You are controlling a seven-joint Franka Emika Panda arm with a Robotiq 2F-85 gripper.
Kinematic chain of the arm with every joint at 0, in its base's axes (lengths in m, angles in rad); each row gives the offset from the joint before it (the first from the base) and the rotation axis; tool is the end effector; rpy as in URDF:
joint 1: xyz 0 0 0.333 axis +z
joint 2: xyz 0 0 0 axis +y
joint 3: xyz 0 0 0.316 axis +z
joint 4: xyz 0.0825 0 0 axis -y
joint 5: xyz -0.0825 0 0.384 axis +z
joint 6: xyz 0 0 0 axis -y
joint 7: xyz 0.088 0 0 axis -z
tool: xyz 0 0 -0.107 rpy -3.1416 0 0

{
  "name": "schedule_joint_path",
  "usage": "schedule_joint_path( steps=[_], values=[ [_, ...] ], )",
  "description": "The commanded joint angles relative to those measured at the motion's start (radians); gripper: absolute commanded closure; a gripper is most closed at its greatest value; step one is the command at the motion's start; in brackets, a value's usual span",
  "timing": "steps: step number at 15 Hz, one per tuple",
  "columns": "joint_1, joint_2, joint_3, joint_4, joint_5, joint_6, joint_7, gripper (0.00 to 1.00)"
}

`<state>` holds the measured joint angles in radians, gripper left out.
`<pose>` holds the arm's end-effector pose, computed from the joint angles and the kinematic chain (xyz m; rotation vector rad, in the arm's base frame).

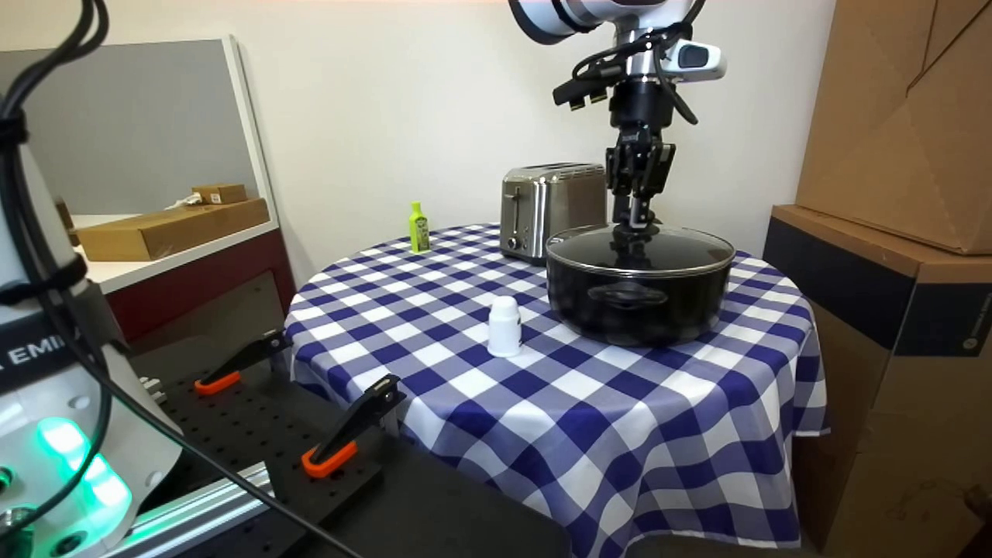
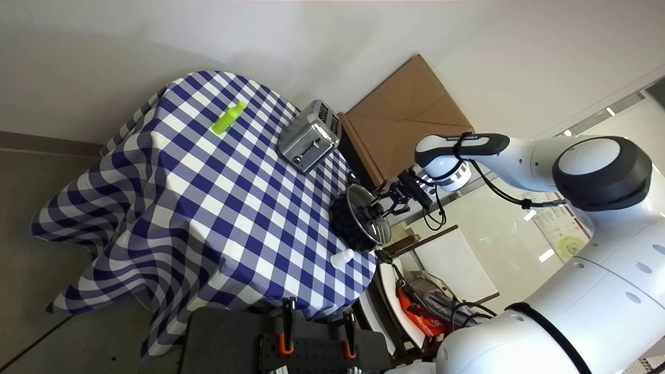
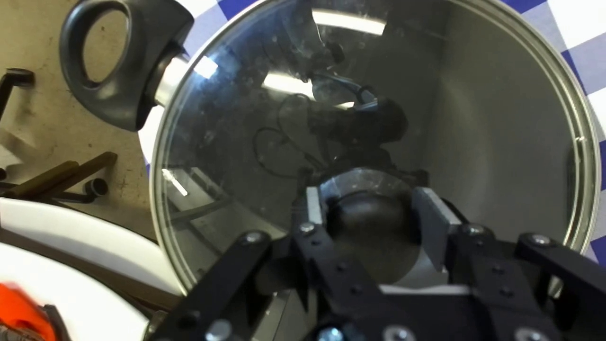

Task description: Move the lid to the table

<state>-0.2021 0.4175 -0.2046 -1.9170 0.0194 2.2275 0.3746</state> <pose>0.5668 -0.2375 0.2716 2.8398 -1.1687 -0.1524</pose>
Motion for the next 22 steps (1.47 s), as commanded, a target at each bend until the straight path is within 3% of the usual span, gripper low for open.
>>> schedule_joint_path(
  steps=[1,6,14,22],
  values=[
    [0.009,-0.003,-0.010,0.014,0.016,-0.019,-0.003,0.76],
    [0.008,-0.047,0.000,-0.019,0.022,-0.030,-0.038,0.76],
    [0.048,-0.290,0.029,-0.143,-0.012,-0.148,-0.141,0.76],
    [0.165,-0.418,0.161,-0.192,-0.035,-0.246,-0.189,0.76]
  ],
)
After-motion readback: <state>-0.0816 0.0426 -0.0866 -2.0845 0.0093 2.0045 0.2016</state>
